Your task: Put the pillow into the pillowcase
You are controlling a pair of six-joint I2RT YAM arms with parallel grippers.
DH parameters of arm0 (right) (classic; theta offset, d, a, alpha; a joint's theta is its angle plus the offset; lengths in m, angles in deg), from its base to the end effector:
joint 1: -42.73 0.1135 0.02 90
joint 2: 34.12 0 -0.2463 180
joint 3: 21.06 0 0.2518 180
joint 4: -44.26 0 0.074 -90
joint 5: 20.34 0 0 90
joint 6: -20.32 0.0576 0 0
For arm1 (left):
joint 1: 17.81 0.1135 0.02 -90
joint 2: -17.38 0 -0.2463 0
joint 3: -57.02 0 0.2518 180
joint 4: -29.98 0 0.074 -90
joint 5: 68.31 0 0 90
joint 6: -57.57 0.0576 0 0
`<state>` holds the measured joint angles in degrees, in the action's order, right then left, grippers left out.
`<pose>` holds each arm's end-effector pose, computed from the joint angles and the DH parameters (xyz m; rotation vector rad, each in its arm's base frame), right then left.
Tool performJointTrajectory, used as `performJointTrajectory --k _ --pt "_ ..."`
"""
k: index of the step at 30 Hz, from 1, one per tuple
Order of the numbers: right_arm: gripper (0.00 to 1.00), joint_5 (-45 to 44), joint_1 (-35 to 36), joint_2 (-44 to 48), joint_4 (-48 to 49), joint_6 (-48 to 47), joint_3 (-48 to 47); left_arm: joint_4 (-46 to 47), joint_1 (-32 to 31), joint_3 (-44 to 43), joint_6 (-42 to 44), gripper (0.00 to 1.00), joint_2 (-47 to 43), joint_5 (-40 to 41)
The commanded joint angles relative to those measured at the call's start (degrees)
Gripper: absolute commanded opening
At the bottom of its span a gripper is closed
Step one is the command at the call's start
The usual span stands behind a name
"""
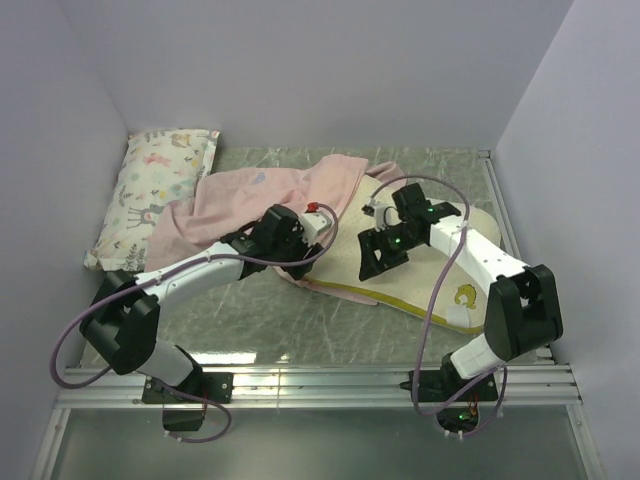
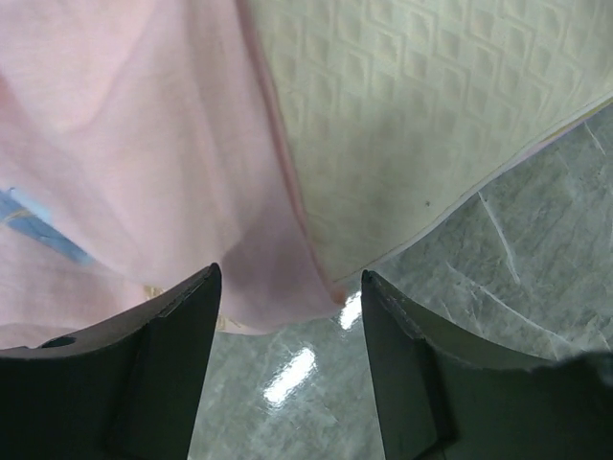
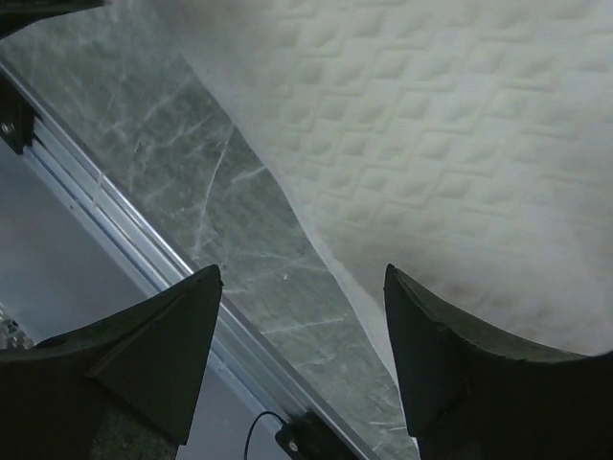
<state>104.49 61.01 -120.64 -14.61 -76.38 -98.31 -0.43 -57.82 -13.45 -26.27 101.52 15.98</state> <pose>0.2733 0.1249 0.2062 -0.7411 2.5921 0.8922 0.2520 -0.2190 0.2077 0.9759 2.1619 -0.4056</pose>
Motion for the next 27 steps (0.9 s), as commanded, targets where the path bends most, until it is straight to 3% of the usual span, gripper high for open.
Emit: performJointTrajectory --k 1,8,13,17,20,27 --pt "0.77 -2.91 4.21 0.04 -0.72 -1.92 -0.09 2.91 -1.21 -2.55 -1.58 0.65 0.67 1.67" --pt "0.75 -23.19 10.37 -7.86 6.66 3.78 1.06 2.30 -1.30 -0.19 -2.64 0.70 -1.60 -1.84" --pt "0.75 -25.34 12.30 -3.50 10.79 3.89 1.76 1.77 -0.34 5.34 -2.81 0.74 -9.15 -8.85" --pt "0.82 -22.35 12.48 8.52 11.59 -1.80 2.90 1.77 2.82 8.08 -8.24 0.81 -15.83 -14.04" --pt "0.92 -26.03 13.35 14.08 12.38 -8.55 5.26 2.29 4.06 9.22 -12.38 0.87 -17.07 -13.80" --pt "0.95 -33.60 17.48 13.31 22.82 -19.31 17.84 3.62 3.97 6.51 -16.43 0.88 -11.29 -7.49"
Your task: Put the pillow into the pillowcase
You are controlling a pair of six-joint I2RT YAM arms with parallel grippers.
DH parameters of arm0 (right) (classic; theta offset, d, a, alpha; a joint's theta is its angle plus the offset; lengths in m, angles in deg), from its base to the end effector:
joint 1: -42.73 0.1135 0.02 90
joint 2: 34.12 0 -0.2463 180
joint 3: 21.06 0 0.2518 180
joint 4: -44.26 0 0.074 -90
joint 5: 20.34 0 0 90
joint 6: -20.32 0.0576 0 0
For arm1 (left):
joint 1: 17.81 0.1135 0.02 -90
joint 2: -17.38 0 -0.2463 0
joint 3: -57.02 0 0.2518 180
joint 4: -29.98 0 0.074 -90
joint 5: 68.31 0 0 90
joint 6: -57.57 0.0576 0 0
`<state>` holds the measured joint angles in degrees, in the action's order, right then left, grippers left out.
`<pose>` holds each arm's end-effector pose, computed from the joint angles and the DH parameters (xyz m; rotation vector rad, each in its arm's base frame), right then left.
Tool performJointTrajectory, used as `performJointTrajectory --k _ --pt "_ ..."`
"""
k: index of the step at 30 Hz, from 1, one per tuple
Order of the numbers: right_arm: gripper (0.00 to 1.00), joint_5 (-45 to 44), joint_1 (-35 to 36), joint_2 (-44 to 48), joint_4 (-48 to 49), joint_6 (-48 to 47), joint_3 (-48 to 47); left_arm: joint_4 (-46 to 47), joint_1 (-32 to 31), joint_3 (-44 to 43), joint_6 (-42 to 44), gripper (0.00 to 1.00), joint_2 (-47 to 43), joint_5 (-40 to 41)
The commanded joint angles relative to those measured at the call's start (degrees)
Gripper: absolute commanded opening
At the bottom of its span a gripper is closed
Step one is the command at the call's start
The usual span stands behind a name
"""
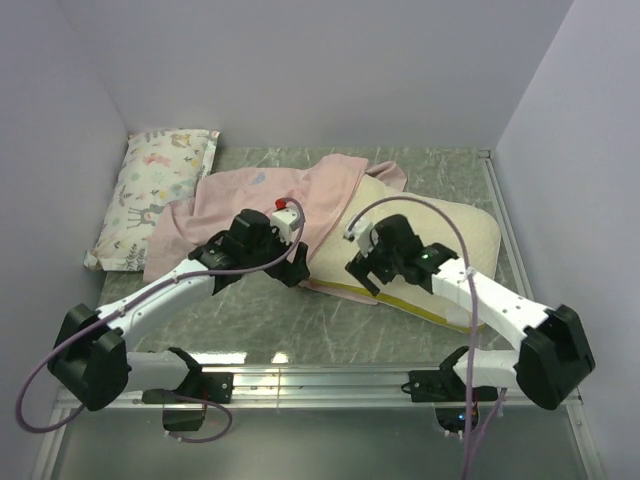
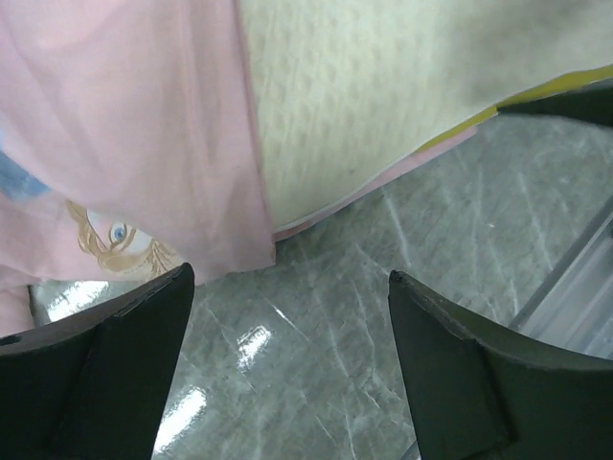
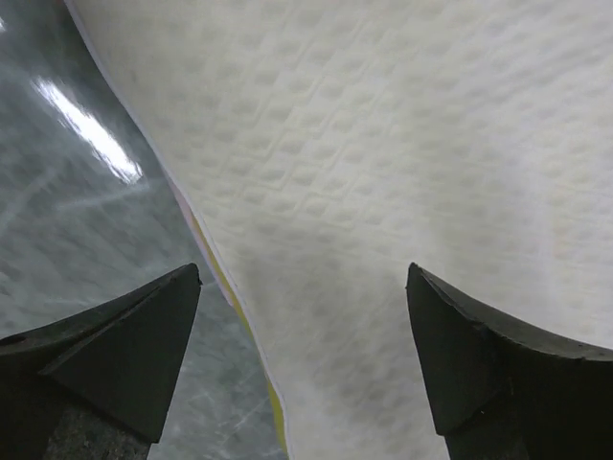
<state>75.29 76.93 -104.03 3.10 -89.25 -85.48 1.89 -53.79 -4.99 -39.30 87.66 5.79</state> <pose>0.2253 0.1599 0.2252 -1.1237 2.1129 0.2378 0.2256 -0.1833 0.2324 0.7245 2.1537 -0.7133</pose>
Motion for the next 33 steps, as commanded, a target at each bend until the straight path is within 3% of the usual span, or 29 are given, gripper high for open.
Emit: performJointTrajectory --k 1,8,9,10,11,12,14,18,22,27,28,29,32,33 --pt "0.95 -4.40 1.92 -3.91 6.27 -6.62 6.06 1.30 -0.05 -2.13 -3.93 0.88 3.19 3.24" --pt "0.95 -10.89 6.32 -13.22 15.68 -7.06 8.53 2.00 -0.05 -0.47 -3.68 0.88 3.81 1.57" --pt "0.92 -11.60 6.32 -14.11 16.21 -6.80 8.27 1.91 -0.05 -0.03 -3.32 0.88 3.98 2.10" --pt "0.68 -12.21 6.32 -14.98 16.47 -6.27 7.31 2.00 -0.13 0.32 -2.63 0.87 3.90 3.93" --pt "0.52 -11.96 6.32 -16.12 16.04 -5.40 6.61 2.35 -0.31 0.76 -2.10 0.85 3.64 4.82" --pt "0.22 -11.43 6.32 -16.48 14.56 -4.95 5.82 3.40 -1.01 1.55 -1.39 0.84 3.46 5.87" --pt "0.00 -9.68 6.32 -15.70 13.58 -3.38 4.24 4.46 -2.06 2.26 1.15 0.83 3.46 9.55" --pt "0.00 -6.07 6.32 -14.47 9.81 -0.82 1.51 5.95 -3.04 1.13 3.62 0.79 7.14 15.28" --pt "0.00 -3.44 6.24 -12.45 8.05 0.67 -0.08 6.74 -3.04 -1.34 5.46 0.72 12.67 16.07" --pt "0.00 -2.29 6.15 -11.83 7.25 1.64 -0.87 7.54 -2.95 -2.66 6.26 0.41 15.06 17.84" --pt "0.00 -2.03 6.06 -11.83 6.90 1.82 -1.13 7.02 -2.95 -2.84 8.43 0.33 14.97 16.62" --pt "0.00 -1.68 6.23 -12.00 6.81 2.34 -1.40 6.40 -2.95 -3.10 8.54 0.19 14.62 16.43" --pt "0.00 0.43 6.06 -12.88 6.37 4.36 -3.24 4.21 -3.21 -3.98 8.98 0.00 11.55 6.61" --pt "0.00 0.96 6.15 -13.41 6.11 5.06 -4.03 2.28 -3.99 -5.02 8.64 0.00 10.85 3.80"
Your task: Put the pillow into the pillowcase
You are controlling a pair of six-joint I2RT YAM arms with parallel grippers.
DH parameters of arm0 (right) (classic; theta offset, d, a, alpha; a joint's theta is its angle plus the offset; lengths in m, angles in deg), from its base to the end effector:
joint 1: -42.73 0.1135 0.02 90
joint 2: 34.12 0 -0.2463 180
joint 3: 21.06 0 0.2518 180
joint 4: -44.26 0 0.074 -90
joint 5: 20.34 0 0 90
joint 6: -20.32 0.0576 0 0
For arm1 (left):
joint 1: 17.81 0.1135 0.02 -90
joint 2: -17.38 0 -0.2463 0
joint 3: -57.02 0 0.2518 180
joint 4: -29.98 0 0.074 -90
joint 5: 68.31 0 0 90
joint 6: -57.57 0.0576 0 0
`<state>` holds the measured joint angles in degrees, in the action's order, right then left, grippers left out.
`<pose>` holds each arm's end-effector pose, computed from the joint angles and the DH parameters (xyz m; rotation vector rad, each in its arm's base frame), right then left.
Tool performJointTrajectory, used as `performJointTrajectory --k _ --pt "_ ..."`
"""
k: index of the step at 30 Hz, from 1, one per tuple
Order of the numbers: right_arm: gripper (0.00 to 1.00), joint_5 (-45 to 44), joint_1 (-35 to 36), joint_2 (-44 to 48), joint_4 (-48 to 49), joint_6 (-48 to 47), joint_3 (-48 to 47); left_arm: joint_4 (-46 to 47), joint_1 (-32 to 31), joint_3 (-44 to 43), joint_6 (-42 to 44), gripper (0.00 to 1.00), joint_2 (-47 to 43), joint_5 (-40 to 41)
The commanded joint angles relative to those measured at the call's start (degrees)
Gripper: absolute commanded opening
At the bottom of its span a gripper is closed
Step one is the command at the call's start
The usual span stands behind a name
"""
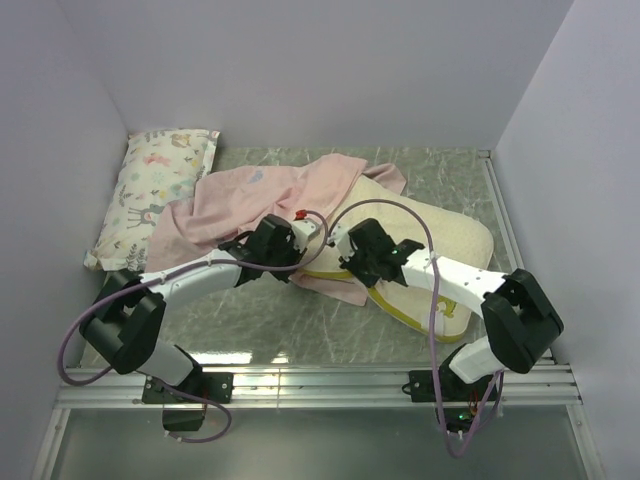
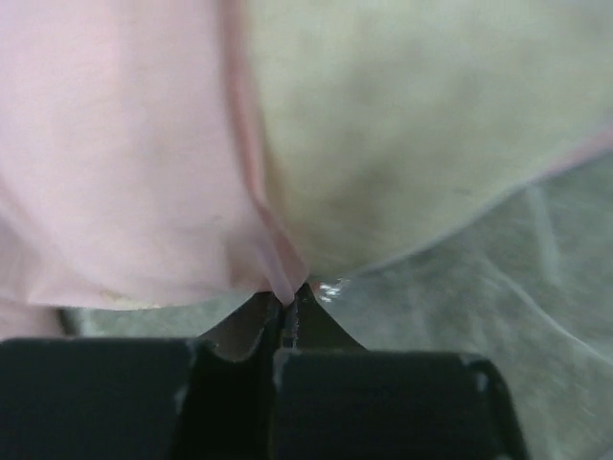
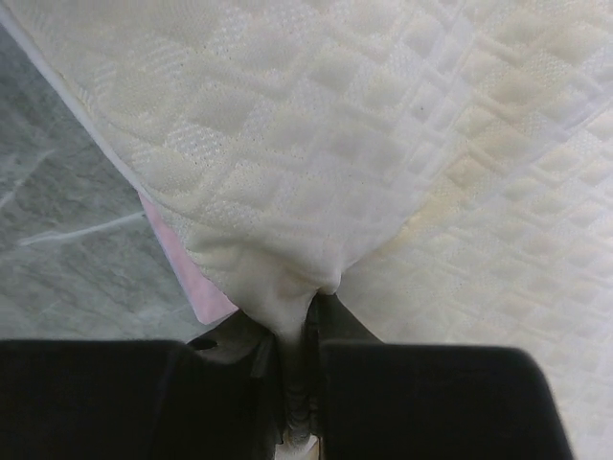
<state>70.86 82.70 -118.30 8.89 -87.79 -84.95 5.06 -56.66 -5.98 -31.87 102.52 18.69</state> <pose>0.2333 0.1971 0.1626 -1.2457 2.2266 0.1757 0.2489 -0.2043 0.1677 0.8409 2.2738 -0.3727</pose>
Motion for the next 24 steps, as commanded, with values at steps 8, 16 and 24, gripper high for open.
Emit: performJointTrajectory --k 8,16,24 --pt "0.00 13.03 0.03 -9.59 0.93 17.99 -16.59 -7.23 -5.53 -10.73 -2.75 0.00 -6.40 -35.90" --pt "0.00 20.86 -3.31 -18.56 7.76 28.30 -17.41 -11.36 -5.45 -5.82 1.19 0.00 -10.69 -42.96" --pt "0.52 32.81 -4.37 -9.09 6.92 25.85 -7.56 -16.97 -3.43 -1.24 4.18 0.25 -17.12 -38.74"
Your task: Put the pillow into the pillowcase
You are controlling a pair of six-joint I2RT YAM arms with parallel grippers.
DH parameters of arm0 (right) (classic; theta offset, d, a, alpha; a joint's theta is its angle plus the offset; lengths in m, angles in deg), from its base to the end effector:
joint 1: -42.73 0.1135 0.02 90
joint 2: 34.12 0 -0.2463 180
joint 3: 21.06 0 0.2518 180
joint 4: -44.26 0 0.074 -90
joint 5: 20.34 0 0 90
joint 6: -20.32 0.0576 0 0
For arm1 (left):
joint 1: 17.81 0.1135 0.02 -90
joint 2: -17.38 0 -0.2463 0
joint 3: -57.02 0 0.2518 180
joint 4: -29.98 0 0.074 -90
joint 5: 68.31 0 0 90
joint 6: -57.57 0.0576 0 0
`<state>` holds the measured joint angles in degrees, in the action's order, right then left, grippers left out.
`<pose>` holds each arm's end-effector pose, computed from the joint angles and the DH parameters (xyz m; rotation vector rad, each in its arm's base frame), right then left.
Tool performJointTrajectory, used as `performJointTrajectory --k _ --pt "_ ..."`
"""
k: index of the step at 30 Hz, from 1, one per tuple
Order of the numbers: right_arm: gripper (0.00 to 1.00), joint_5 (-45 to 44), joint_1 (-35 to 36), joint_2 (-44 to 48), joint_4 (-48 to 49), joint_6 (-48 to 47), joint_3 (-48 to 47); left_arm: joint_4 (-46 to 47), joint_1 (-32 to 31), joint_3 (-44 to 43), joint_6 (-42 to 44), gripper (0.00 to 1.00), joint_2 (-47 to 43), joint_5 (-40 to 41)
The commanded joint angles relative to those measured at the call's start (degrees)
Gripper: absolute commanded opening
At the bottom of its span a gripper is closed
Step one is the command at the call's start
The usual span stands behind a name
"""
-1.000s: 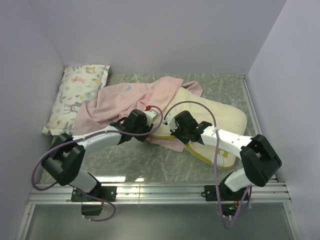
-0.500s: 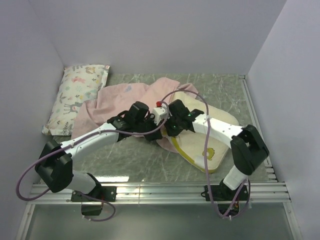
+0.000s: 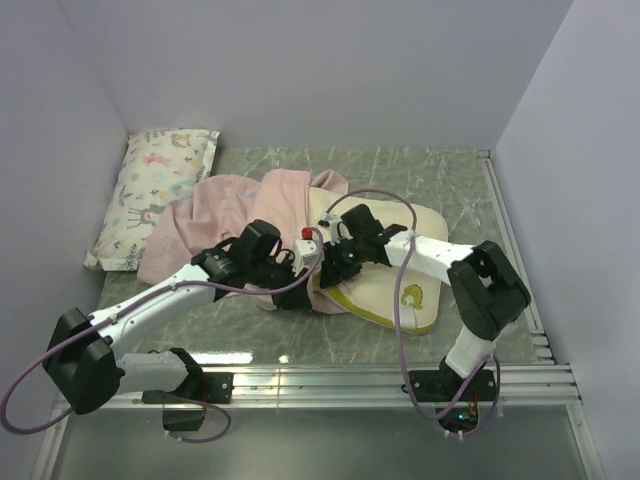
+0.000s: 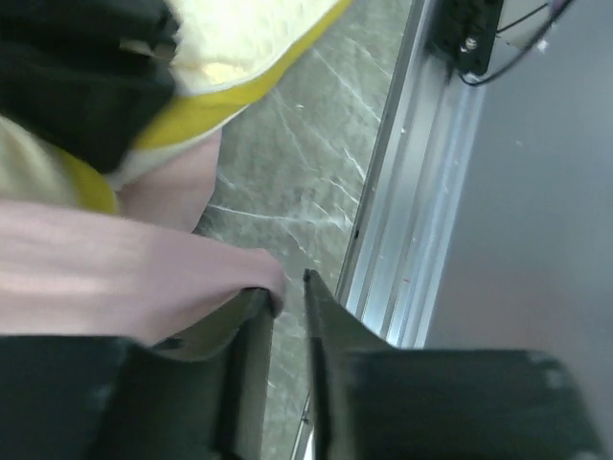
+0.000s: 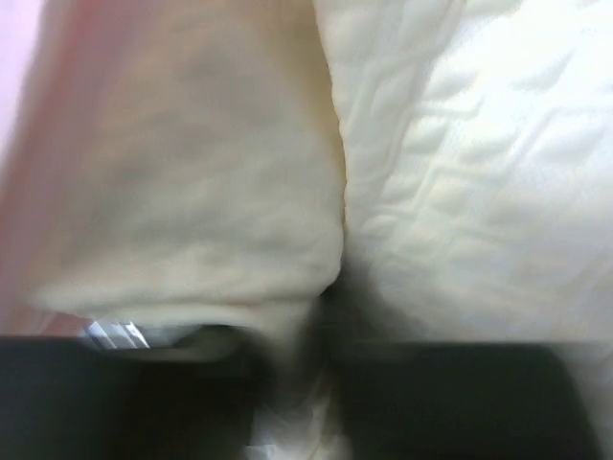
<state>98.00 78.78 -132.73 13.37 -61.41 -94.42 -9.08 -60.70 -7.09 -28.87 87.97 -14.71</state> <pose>0.2702 0.2305 0.1461 -0.8279 2.5054 0.9173 0.1765 -0.2106 0.2315 1.2455 2.0829 -1.0755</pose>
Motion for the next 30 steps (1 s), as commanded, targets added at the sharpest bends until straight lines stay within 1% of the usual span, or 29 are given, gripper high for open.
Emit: performJointTrajectory --k 1,2,3,4,5,6,7,8,9,10,11,12,13,14,15,16,17,18,19,20,21,22,24,25,26,28,30 --pt "0.64 6.55 -0.46 9.01 0.69 -2.97 1.57 -3.98 1.05 -0.38 1.63 0.30 -2.12 -5.43" --pt "0.71 6.55 -0.54 10.79 -1.51 -4.65 0.95 -5.90 1.49 -1.08 2.42 0.42 -1.69 -6.04" --pt "0.77 6.56 -0.72 12.54 -3.88 -6.67 0.08 -8.45 2.19 -4.05 3.82 0.46 -1.07 -6.14" --pt "0.80 6.29 -1.16 15.96 -8.86 -10.87 -1.93 -14.04 2.72 -5.82 7.31 0.50 0.50 -6.48" --pt "0.82 4.73 -1.77 17.56 -10.91 -12.21 -2.91 -15.66 3.95 -7.66 8.56 0.54 1.04 -7.88" --pt "0.83 4.45 -4.30 18.96 -12.67 -13.36 -3.88 -16.55 7.27 -11.08 9.01 0.55 1.48 -8.76" --pt "0.83 4.18 -5.89 20.89 -15.13 -14.85 -5.97 -16.12 9.21 -12.94 8.32 0.56 2.27 -9.30" --pt "0.83 2.70 -7.65 21.26 -15.50 -15.21 -7.04 -14.90 11.23 -16.52 7.18 0.56 2.80 -8.08" --pt "0.83 0.95 -11.84 21.26 -14.98 -15.30 -8.01 -12.80 14.12 -18.30 4.04 0.57 3.50 -5.98" --pt "0.83 -0.64 -13.45 19.96 -14.37 -15.91 -9.84 -10.60 15.28 -20.06 2.27 0.62 5.42 -3.52" --pt "0.83 -5.87 -15.12 18.64 -13.49 -16.09 -10.82 -4.32 16.25 -23.03 0.25 0.66 6.66 0.42" --pt "0.83 -8.19 -16.96 17.06 -11.48 -16.18 -13.00 -1.99 16.79 -24.72 -2.82 0.68 8.23 8.63" --pt "0.84 -10.12 -17.68 12.87 -10.85 -16.44 -14.59 -0.49 16.96 -26.91 -3.11 0.69 12.60 12.37" --pt "0.84 -12.75 -18.03 10.30 -10.50 -16.62 -16.35 1.61 17.14 -31.89 -3.20 0.70 15.26 15.11" --pt "0.84 -15.65 -18.30 5.23 -10.76 -16.88 -20.28 2.50 17.14 -34.55 -3.20 0.72 18.15 20.53" --pt "0.85 -16.46 -18.65 2.74 -10.93 -17.58 -22.32 2.43 17.14 -37.53 -3.20 0.74 24.36 22.67" --pt "0.86 -17.17 -18.74 0.37 -11.02 -17.94 -24.26 0.86 17.32 -44.53 -3.11 0.74 27.90 24.26" --pt "0.87 -17.52 -19.00 -1.57 -10.33 -18.38 -25.76 0.50 17.93 -47.90 -3.11 0.75 31.33 25.32" --pt "0.88 -17.53 -19.35 -4.98 -9.36 -18.99 -28.03 -0.38 17.93 -51.33 -3.03 0.75 37.80 27.94" --pt "0.92 -17.70 -19.70 -6.58 -8.66 -19.26 -29.01 -0.91 18.11 -57.80 -3.11 0.76 40.83 29.44" --pt "0.93 -16.92 -19.88 -8.16 -8.13 -19.78 -31.11 -2.04 18.54 -61.00 -3.03 0.77 43.73 29.72" --pt "0.95 -15.78 -19.97 -11.22 -8.47 -20.57 -32.35 -3.10 18.55 -67.82 -2.85 0.80 49.59 31.55" --pt "0.95 -13.50 -20.06 -14.06 -10.13 -21.36 -34.98 -5.47 18.64 -73.40 -2.59 0.81 54.72 32.01" --pt "0.96 -10.70 -19.97 -16.33 -10.66 -22.41 -35.35 -6.88 18.64 -75.25 -2.15 0.81 58.40 32.18" --pt "0.96 -9.11 -19.97 -17.22 -11.28 -22.95 -35.61 -7.15 18.55 -77.01 -2.15 0.82 59.74 32.36" --pt "0.96 -6.55 -19.88 -19.25 -13.65 -24.96 -36.49 -6.63 18.64 -76.24 -1.53 0.82 60.72 31.74" --pt "0.93 -4.53 -19.88 -20.13 -15.32 -25.76 -36.49 -5.40 18.55 -71.68 -1.01 0.81 59.76 30.26"
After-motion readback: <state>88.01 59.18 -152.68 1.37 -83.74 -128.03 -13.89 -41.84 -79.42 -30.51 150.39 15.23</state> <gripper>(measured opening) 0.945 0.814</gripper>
